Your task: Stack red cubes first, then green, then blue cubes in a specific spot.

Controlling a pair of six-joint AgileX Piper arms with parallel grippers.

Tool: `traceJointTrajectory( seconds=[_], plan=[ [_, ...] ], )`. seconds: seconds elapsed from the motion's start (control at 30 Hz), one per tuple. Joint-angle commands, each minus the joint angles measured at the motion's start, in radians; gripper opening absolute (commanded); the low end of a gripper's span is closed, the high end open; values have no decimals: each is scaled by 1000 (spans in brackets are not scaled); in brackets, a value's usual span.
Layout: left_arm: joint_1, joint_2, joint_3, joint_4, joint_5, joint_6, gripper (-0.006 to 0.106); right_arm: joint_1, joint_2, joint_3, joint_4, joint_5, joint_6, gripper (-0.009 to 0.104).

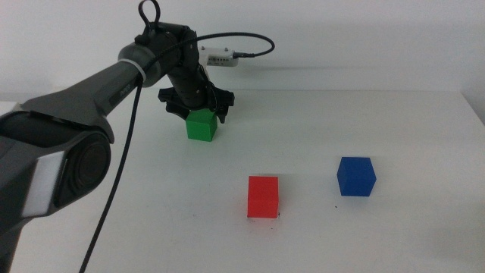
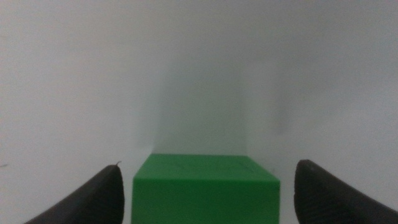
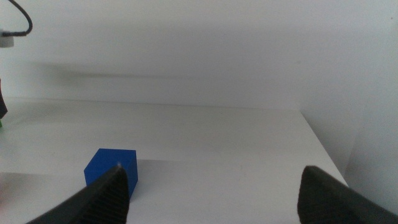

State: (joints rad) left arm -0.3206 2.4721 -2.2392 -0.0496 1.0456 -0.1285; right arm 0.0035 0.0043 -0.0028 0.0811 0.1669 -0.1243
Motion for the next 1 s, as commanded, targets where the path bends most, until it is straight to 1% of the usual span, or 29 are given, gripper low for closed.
traceJointTrajectory(
  seconds=[0.0, 0.07, 0.1, 0.17, 0.23, 0.3, 0.33, 0.4, 0.5, 0.57, 0.67, 0.73, 0.8, 0.87, 0.93, 0.97],
  plan=[
    [1, 4, -6, -9, -17, 8, 92, -4, -4, 3, -4, -9, -5, 85],
    [1, 4, -6, -9, -17, 8, 88, -4, -4, 3, -4, -9, -5, 85],
    [3, 4, -6, -8, -17, 8, 85, -4, -4, 3, -4, -9, -5, 85],
    [4, 4, -6, -7, -15, 8, 73, -4, -4, 3, -4, -9, -5, 85],
    [7, 4, -6, -7, 12, 8, 58, -4, -4, 3, -4, -9, -5, 85],
    [15, -10, -6, -42, 57, 17, 45, -4, -4, 3, -4, -9, -5, 85],
    [21, -26, -6, -62, 84, 19, 39, -4, -4, 3, -4, -9, -5, 85],
    [24, -66, -6, -81, 125, 19, 32, -4, -4, 3, -4, -9, -5, 85],
    [17, -152, 21, -54, 175, -13, 32, -4, -4, 3, -4, -9, -5, 85],
    [-8, -249, 119, -20, 175, -73, 32, -4, -4, 3, -4, -9, -5, 85],
    [-85, -430, 363, 62, 32, -235, 32, -4, -4, 3, -4, -9, -5, 85],
    [-162, -554, 555, 118, -74, -380, 32, -4, -4, 3, -4, -9, -5, 85],
    [-231, -636, 687, 124, -141, -497, 32, -4, -4, 3, -4, -9, -5, 85],
    [-298, -678, 766, 136, -175, -612, 32, -4, -4, 3, -4, -9, -5, 85],
    [-366, -682, 780, 182, -157, -770, 32, -4, -4, 3, -4, -9, -5, 85],
    [-396, -676, 780, 206, -145, -804, 32, -4, -4, 3, -4, -9, -5, 85]
  ],
)
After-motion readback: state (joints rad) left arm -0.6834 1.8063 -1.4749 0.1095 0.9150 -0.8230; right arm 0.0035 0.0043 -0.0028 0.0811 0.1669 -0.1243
